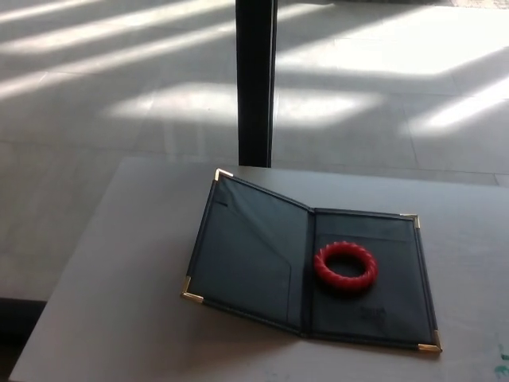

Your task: There is a diary kept infront of the robot and the robot uses its right hand to grab its cover and puses it to the left to open it.

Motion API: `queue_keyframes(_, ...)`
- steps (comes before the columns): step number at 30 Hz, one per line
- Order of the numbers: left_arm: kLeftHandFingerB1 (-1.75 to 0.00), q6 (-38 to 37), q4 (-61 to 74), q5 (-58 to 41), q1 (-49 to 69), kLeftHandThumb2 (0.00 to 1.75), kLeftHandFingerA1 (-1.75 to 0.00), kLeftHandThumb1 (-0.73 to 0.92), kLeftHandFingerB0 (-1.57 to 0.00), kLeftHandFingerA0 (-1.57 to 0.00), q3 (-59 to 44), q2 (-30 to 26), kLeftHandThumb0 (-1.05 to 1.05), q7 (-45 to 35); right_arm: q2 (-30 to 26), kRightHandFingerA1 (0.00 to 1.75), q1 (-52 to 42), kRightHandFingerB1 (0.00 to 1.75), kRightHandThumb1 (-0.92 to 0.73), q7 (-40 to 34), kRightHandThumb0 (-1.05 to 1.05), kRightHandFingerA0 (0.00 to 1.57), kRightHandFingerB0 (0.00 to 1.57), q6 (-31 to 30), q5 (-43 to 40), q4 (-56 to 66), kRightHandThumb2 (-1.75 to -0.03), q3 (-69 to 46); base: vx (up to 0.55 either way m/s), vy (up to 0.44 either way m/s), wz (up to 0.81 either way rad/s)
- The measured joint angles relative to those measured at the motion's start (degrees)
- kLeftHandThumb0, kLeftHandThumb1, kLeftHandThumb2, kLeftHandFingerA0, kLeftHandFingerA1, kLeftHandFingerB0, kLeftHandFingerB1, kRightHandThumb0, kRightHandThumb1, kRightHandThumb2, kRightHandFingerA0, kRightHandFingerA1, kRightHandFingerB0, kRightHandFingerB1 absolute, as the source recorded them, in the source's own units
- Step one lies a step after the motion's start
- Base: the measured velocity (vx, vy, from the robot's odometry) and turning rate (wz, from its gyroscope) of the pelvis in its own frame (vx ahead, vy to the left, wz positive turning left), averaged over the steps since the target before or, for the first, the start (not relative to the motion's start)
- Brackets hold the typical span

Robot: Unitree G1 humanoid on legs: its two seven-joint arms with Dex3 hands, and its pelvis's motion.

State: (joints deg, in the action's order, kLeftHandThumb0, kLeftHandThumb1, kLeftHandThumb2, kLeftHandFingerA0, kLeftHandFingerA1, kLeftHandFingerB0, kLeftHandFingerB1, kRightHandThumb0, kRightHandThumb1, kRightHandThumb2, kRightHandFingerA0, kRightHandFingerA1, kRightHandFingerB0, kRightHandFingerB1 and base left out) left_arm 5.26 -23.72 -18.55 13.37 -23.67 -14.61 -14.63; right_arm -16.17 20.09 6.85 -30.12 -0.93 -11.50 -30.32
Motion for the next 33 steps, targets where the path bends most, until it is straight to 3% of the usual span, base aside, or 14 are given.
queue_keyframes(13,-0.41,0.0,0.02,-0.22,1.81,0.63,-0.44,0.75,-0.49,-0.6,-1.45,0.22,-0.61,0.02,-4.8,0.8,-15.5,0.69,-0.92,0.58,-0.9,0.5,0.48,5.64,-5.42,-7.02,-0.73,-23.94,0.0,0.0,0.0)
queue_keyframes(14,-0.52,0.0,0.03,-0.25,1.88,1.02,-0.63,0.59,-0.32,-0.54,-1.64,0.39,-0.55,0.02,-5.34,0.8,-16.59,0.69,-0.92,0.65,-0.9,0.51,0.48,6.58,-5.98,-8.58,-0.73,-26.13,0.0,0.0,0.0)
queue_keyframes(16,-0.52,0.0,0.03,-0.27,2.05,1.01,-0.63,0.59,-0.34,-0.55,-1.88,0.53,-0.57,0.01,-6.08,0.76,-17.77,0.64,-0.92,0.69,-0.93,0.51,0.49,7.64,-6.48,-10.47,-0.73,-28.46,0.0,0.0,0.0)
queue_keyframes(17,-0.41,0.0,0.03,-0.3,2.28,0.63,-0.44,0.75,-0.48,-0.58,-2.09,0.67,-0.62,0.01,-6.78,0.76,-18.85,0.64,-0.92,0.71,-0.94,0.52,0.46,8.67,-6.99,-12.4,-0.76,-30.72,0.0,0.0,0.0)
queue_keyframes(18,-0.52,0.0,0.03,-0.31,2.39,1.02,-0.63,0.59,-0.32,-0.54,-2.17,0.74,-0.57,0.02,-7.18,0.79,-19.45,0.69,-0.92,0.71,-0.92,0.51,0.48,9.33,-7.3,-13.61,-0.73,-31.85,0.0,0.0,0.0)
queue_keyframes(19,-0.4,0.0,0.02,-0.32,2.54,0.63,-0.44,0.76,-0.46,-0.57,-2.25,0.83,-0.62,0.01,-7.63,0.79,-20.07,0.68,-0.92,0.71,-0.91,0.54,0.48,10.17,-7.66,-15.12,-0.7,-33.25,0.0,0.0,0.0)
queue_keyframes(20,-0.51,0.0,0.02,-0.33,2.63,1.02,-0.63,0.59,-0.31,-0.54,-2.32,0.9,-0.55,0.01,-8.07,0.82,-20.59,0.7,-0.92,0.71,-0.87,0.52,0.48,10.96,-8.02,-16.56,-0.7,-34.5,0.0,0.0,0.0)
queue_keyframes(21,-0.4,0.0,0.01,-0.34,2.66,0.63,-0.44,0.76,-0.48,-0.59,-2.38,0.94,-0.63,0.01,-8.5,0.86,-21.03,0.71,-0.92,0.7,-0.92,0.43,0.4,11.64,-8.36,-17.89,-0.73,-35.54,0.0,0.0,0.0)
queue_keyframes(27,-0.41,-0.01,-0.45,-0.37,2.87,0.64,-0.46,0.71,-0.44,-0.55,-3.16,0.95,-0.67,0.05,-9.33,0.92,-23.57,0.76,-0.9,0.39,-0.89,0.56,0.48,16.09,-9.81,-25.14,-0.67,-40.17,0.0,0.0,0.0)
queue_keyframes(29,-0.41,-0.01,-1.18,-0.39,2.92,0.63,-0.45,0.75,-0.47,-0.55,-3.59,0.95,-0.63,0.05,-9.5,0.93,-24.05,0.77,-0.92,-0.06,-0.96,0.51,0.43,17.25,-10.05,-27.77,-0.69,-40.5,0.0,0.0,0.0)
queue_keyframes(30,-0.52,-0.01,-1.78,-0.42,3.05,1.02,-0.63,0.6,-0.32,-0.52,-4.07,0.95,-0.58,0.07,-9.54,0.91,-24.5,0.74,-0.91,-0.43,-0.97,0.45,0.36,18.28,-10.19,-30.17,-0.69,-40.58,0.0,0.0,0.0)
queue_keyframes(31,-0.52,-0.01,-2.09,-0.44,3.16,1.02,-0.63,0.6,-0.32,-0.52,-4.35,0.95,-0.58,0.07,-9.53,0.91,-24.83,0.74,-0.91,-0.62,-0.97,0.45,0.36,18.92,-10.26,-31.6,-0.69,-40.55,0.0,0.0,0.0)
queue_keyframes(32,-0.41,-0.01,-2.49,-0.48,3.22,0.64,-0.46,0.74,-0.43,-0.53,-4.67,0.94,-0.63,0.07,-9.53,0.84,-25.18,0.67,-0.72,-0.74,-0.88,0.52,0.3,19.65,-10.36,-33.05,-1.2,-40.46,0.0,0.0,0.0)
queue_keyframes(33,-0.41,-0.02,-2.82,-0.5,3.24,0.64,-0.46,0.73,-0.44,-0.53,-4.89,0.94,-0.63,0.08,-9.53,0.83,-25.36,0.7,-0.92,-0.8,-0.91,0.43,0.36,20.07,-10.41,-33.86,-0.68,-40.37,0.0,0.0,0.0)
